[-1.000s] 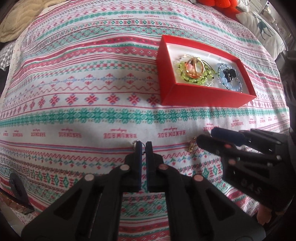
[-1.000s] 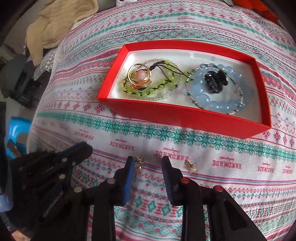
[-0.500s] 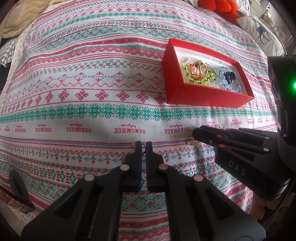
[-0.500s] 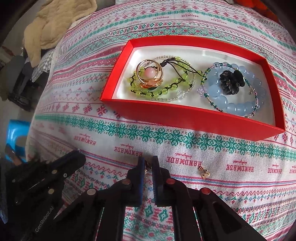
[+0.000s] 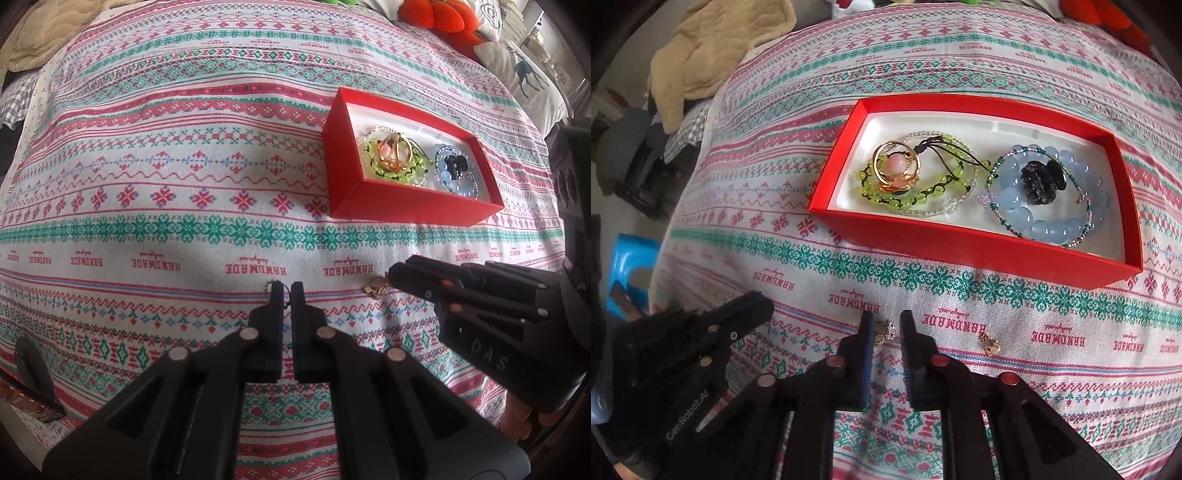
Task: Organize jewelry
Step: 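Grasp the small gold ring with the right tool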
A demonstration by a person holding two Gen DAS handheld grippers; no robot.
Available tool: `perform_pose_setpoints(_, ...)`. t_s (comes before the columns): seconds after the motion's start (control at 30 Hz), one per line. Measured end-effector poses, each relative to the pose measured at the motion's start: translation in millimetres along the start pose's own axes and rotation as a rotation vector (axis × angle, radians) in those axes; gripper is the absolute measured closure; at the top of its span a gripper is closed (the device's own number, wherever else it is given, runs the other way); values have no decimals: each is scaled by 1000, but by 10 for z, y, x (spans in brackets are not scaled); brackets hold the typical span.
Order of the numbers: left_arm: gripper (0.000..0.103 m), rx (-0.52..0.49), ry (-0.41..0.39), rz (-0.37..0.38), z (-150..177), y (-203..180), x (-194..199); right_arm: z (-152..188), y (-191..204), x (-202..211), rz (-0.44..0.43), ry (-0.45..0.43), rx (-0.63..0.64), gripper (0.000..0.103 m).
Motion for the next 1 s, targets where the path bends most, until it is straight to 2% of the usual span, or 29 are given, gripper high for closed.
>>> perform_pose_setpoints(0.07, 99, 5, -1, -2, 1, 22, 7, 6, 54, 3, 24, -3, 48, 81)
perform_pose_setpoints(0.17, 99, 11, -2, -2, -1, 61, 21, 29, 129, -24, 59, 0, 103, 69)
perform_pose_setpoints(0.2, 99, 12, -2, -3, -1, 71, 24, 34, 151, -39, 67, 1, 111, 55)
perform_pose_setpoints(0.23, 99, 11, -2, -3, 1, 89, 31, 38, 161, -39, 75, 0, 120, 46)
perform_pose_setpoints(0.47, 99, 13, 1, -4, 20, 125, 40, 73, 310, -139, 158, -9, 207, 48)
perform_pose_setpoints(0.57, 99, 13, 1, -3, 17, 131, 39, 107, 337, -213, 204, -5, 248, 53)
perform_pose_setpoints(0.67, 99, 13, 6, -4, 29, 157, 31, 114, 364, -248, 222, -13, 275, 65)
perform_pose_setpoints(0.73, 99, 13, 8, -6, 30, 149, 15, 105, 392, -259, 227, -17, 284, 78)
perform_pose_setpoints(0.77, 99, 13, 9, -6, 33, 151, 13, 102, 397, -268, 229, -19, 286, 81)
perform_pose_setpoints(1.0, 99, 15, 9, -7, 28, 130, -2, 46, 382, -190, 202, -26, 271, 82)
Point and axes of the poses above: each gripper's, at about its wrist camera, not at the fingertips, and x roughly against the way its jaws point, y to its left, z to its underside, the point moved 6 cm from there along -x, roughly the way its jaws point, and after that the axes turned 8 degrees about z, right-handed, at the moved point
